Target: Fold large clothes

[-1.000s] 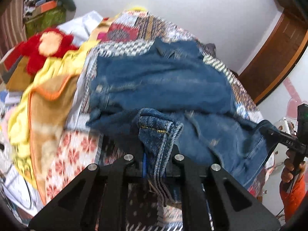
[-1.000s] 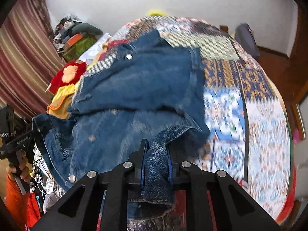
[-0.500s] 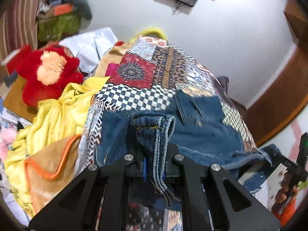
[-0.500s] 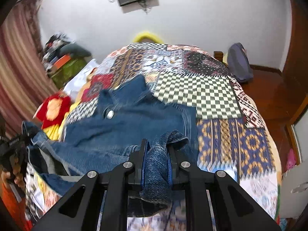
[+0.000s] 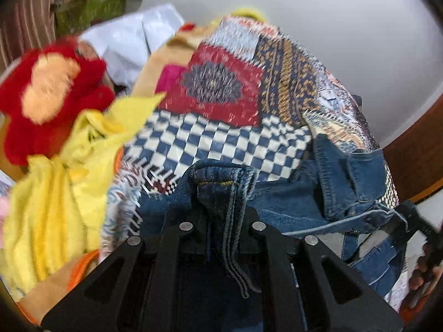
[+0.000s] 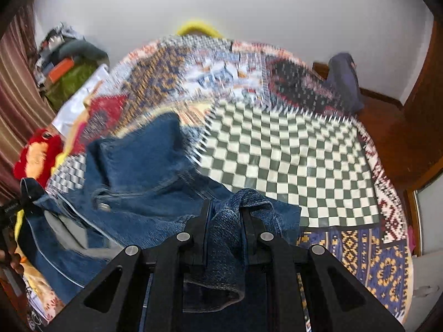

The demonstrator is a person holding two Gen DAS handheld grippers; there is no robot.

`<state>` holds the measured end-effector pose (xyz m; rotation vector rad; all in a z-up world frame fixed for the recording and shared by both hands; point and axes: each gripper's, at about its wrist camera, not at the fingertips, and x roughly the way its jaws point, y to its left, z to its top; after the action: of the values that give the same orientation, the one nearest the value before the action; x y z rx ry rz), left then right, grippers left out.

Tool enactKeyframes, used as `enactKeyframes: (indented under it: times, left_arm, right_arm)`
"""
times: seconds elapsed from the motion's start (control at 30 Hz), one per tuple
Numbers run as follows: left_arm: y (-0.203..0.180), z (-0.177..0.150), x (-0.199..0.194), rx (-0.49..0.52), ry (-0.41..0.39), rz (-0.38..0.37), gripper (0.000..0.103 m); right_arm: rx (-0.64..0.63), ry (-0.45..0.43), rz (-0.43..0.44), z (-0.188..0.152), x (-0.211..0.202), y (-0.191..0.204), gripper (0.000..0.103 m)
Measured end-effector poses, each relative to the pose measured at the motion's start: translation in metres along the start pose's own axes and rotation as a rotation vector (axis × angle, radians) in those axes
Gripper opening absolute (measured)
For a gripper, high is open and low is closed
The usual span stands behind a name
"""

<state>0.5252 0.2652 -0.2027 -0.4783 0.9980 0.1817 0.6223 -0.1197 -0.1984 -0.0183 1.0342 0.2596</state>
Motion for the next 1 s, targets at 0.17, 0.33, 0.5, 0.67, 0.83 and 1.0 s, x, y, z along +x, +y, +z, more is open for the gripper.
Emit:
enactKeyframes:
  times: [0.17,0.33,0.5,0.67,0.83,1.0]
  left_arm:
    - [0.015,-0.008,0.033,-0.050,0.075,-0.016,0.014]
    - [0.011,-0.017,0.038,-0.013,0.076,0.003,0.014]
    - [0.012,-0.016,0.039,-0.026,0.093,0.010,0.016]
    - [0.010,-0.017,0.037,-0.016,0.104,0.043,0.016]
    - [0.012,-0.019,0.037,-0.001,0.118,0.062,0.016]
    - [-0.006,-0.023,0.027,0.121,0.094,0.113,0.016]
  right_arm:
    - [-0.003,0.051,0.048,-0.009,0.026,-0.014,0.014]
    - [-0.025,0.028,0.138,-0.012,0.005,-0.026,0.015]
    - [0.050,0.047,0.220,-0.007,-0.011,-0.042,0.015]
    - [0.077,0.059,0.216,-0.007,-0.021,-0.049,0.015]
    - [0.010,-0.049,-0.148,-0.010,-0.060,-0.075,0.015]
    - [-0.022,-0.048,-0.200,-0.027,-0.095,-0.102,0.015]
